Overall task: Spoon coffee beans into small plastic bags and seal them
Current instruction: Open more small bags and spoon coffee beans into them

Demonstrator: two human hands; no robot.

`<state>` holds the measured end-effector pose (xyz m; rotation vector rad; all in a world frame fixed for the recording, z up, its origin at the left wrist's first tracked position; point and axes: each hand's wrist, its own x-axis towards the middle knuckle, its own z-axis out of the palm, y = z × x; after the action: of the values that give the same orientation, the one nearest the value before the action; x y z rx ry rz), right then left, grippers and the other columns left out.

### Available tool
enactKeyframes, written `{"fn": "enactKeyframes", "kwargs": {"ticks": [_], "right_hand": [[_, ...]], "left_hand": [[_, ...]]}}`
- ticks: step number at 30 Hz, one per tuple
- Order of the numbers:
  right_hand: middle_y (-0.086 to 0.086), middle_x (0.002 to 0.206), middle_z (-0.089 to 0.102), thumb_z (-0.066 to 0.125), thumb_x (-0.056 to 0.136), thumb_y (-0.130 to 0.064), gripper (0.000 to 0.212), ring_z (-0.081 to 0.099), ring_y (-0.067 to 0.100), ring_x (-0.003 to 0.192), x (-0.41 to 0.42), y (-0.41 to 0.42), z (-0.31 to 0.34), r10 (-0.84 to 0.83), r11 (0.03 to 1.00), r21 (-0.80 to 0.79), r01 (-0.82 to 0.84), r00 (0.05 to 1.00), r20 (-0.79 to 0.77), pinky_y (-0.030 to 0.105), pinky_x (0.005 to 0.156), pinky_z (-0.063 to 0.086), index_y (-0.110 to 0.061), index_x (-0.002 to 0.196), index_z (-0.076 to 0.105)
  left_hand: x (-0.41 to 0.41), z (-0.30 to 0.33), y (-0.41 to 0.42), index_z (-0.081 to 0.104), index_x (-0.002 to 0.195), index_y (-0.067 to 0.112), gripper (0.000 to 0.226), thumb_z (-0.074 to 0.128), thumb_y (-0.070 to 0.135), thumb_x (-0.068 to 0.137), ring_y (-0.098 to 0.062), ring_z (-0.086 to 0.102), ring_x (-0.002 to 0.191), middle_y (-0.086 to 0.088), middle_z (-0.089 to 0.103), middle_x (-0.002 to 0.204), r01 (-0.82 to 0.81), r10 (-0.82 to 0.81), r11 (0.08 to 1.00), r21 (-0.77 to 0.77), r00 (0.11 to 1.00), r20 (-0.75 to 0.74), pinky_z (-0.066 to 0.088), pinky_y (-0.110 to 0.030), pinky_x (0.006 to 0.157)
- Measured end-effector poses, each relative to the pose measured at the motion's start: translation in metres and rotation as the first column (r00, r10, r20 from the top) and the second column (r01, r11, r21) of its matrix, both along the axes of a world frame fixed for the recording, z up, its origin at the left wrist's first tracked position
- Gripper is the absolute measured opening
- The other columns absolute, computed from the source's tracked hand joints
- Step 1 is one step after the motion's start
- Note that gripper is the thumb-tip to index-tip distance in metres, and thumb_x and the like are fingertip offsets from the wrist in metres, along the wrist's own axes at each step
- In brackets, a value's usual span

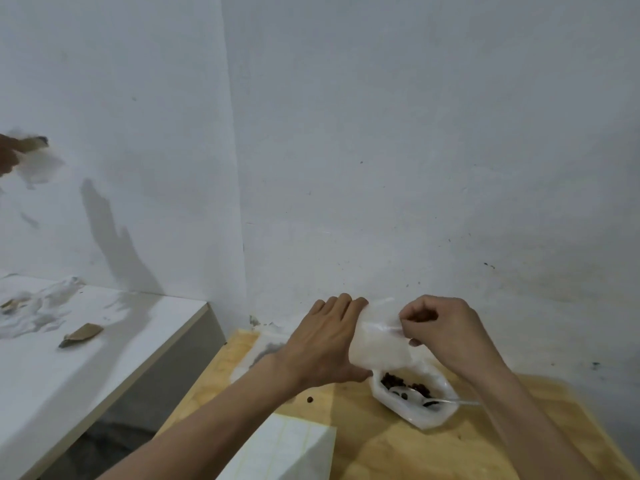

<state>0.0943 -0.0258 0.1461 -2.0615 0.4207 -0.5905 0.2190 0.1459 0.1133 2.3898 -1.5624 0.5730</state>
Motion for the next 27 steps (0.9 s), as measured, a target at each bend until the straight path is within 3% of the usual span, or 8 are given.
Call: {"fn": "enactKeyframes", "kwargs": {"ticks": [6,14,18,20,21,23,25,27], "right_hand": [[0.012,0.093,0.081,0.083,0.085,-0.020,0.011,0.079,0.021,0.088,-0.009,0.005,0.004,0.347,0.903,0.301,-0.305,0.933,-0.098,0.023,0.070,0.061,-0.012,0.094,0.084],[0.007,0.090,0.082,0.082,0.086,-0.015,0.011,0.080,0.020,0.086,-0.010,-0.001,-0.004,0.351,0.918,0.257,-0.302,0.920,-0.173,0.024,0.073,0.060,-0.011,0.097,0.083],[-0.007,0.079,0.079,0.074,0.089,-0.010,0.018,0.074,0.009,0.074,-0.013,-0.013,-0.013,0.083,0.996,0.028,-0.080,0.989,-0.125,0.022,0.073,0.060,-0.024,0.081,0.081],[-0.008,0.091,0.080,0.074,0.091,-0.021,0.012,0.073,0.007,0.082,-0.019,-0.029,-0.018,-0.156,0.977,-0.161,0.139,0.983,-0.098,0.025,0.078,0.059,-0.031,0.085,0.078],[-0.007,0.102,0.078,0.072,0.093,-0.031,0.005,0.072,0.010,0.091,-0.024,-0.038,-0.019,-0.266,0.932,-0.295,0.210,0.950,-0.164,0.029,0.080,0.057,-0.030,0.095,0.077],[0.002,0.113,0.073,0.061,0.095,-0.055,0.044,0.068,0.022,0.103,-0.035,-0.059,-0.027,-0.439,0.857,-0.462,0.229,0.794,-0.420,0.032,0.077,0.050,-0.017,0.114,0.070],[0.005,0.082,0.069,0.055,0.092,-0.068,0.060,0.068,0.023,0.078,-0.049,-0.072,-0.039,-0.431,0.895,-0.384,0.226,0.659,-0.616,0.027,0.060,0.046,-0.009,0.093,0.065],[0.004,0.054,0.059,0.069,0.089,-0.059,0.055,0.056,0.019,0.045,-0.057,-0.076,-0.055,-0.253,0.959,-0.087,0.268,0.685,-0.683,0.021,0.046,0.041,-0.008,0.070,0.057]], "left_hand": [[-0.013,-0.009,-0.012,0.042,0.146,0.009,0.107,0.072,0.076,0.068,-0.020,0.050,0.105,-0.003,0.052,0.124,0.067,-0.063,0.996,-0.062,0.996,0.062,0.040,-0.032,0.094],[-0.018,-0.013,-0.027,0.047,0.133,0.014,0.079,0.076,0.061,0.076,-0.014,0.048,0.097,0.004,0.053,0.116,0.116,-0.126,0.989,-0.091,0.985,-0.113,0.026,-0.022,0.083],[-0.013,-0.020,-0.034,0.045,0.133,0.014,0.082,0.073,0.067,0.078,-0.017,0.052,0.102,0.003,0.054,0.121,0.052,-0.058,0.998,-0.037,0.976,-0.210,0.036,-0.027,0.088],[-0.008,-0.026,-0.034,0.042,0.136,0.015,0.085,0.071,0.070,0.077,-0.019,0.053,0.105,0.002,0.053,0.125,-0.006,0.015,1.000,0.030,0.957,-0.289,0.041,-0.031,0.091],[-0.006,-0.029,-0.034,0.042,0.136,0.016,0.086,0.072,0.070,0.076,-0.019,0.053,0.106,0.002,0.051,0.125,-0.032,0.050,0.998,0.057,0.936,-0.348,0.043,-0.031,0.088],[-0.003,-0.034,-0.033,0.042,0.135,0.021,0.086,0.073,0.071,0.072,-0.016,0.052,0.101,0.006,0.046,0.122,-0.070,0.110,0.993,0.097,0.853,-0.510,0.041,-0.024,0.075],[0.000,-0.038,-0.034,0.046,0.132,0.025,0.088,0.074,0.075,0.065,-0.011,0.051,0.096,0.008,0.044,0.120,-0.095,0.176,0.983,0.157,0.726,-0.665,0.037,-0.020,0.066],[0.001,-0.040,-0.036,0.054,0.124,0.030,0.086,0.075,0.079,0.057,-0.010,0.055,0.098,0.010,0.052,0.119,-0.112,0.235,0.972,0.208,0.559,-0.795,0.043,-0.024,0.069]]}}
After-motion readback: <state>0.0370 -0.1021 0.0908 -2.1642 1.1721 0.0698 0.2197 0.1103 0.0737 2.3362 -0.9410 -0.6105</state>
